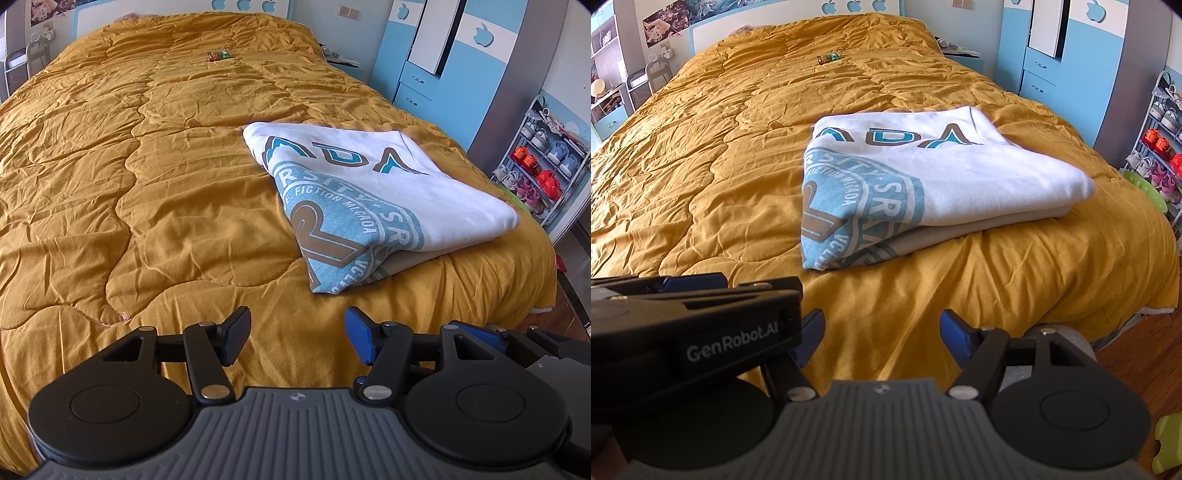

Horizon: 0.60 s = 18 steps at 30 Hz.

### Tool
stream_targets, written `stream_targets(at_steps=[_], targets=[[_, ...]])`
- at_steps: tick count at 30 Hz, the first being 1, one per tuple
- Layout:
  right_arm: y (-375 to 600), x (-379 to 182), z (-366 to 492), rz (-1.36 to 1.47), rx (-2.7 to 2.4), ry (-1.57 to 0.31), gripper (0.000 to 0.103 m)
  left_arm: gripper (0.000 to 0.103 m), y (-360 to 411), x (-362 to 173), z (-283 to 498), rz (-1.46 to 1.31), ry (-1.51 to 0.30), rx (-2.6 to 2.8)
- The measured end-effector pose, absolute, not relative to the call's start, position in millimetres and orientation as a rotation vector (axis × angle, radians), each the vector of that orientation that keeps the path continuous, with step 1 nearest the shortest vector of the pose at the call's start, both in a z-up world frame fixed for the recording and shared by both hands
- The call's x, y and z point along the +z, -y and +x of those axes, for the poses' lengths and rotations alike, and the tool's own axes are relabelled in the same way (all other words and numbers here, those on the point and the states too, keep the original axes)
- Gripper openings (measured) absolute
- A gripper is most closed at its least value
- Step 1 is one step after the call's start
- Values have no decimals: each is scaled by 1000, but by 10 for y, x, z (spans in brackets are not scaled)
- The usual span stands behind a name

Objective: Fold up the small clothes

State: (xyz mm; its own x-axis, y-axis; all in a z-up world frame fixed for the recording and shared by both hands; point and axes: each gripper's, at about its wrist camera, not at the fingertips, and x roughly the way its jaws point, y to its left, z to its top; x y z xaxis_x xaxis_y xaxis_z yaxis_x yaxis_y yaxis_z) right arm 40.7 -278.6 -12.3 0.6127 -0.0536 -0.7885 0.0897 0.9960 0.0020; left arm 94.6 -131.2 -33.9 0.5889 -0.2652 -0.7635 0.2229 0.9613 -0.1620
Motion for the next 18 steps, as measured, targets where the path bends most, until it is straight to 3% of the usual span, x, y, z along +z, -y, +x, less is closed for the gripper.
stream_targets(at_steps=[18], targets=[[2716, -173, 456, 42, -71, -924, 64, 69, 1257, -386, 987, -56, -919, -262]])
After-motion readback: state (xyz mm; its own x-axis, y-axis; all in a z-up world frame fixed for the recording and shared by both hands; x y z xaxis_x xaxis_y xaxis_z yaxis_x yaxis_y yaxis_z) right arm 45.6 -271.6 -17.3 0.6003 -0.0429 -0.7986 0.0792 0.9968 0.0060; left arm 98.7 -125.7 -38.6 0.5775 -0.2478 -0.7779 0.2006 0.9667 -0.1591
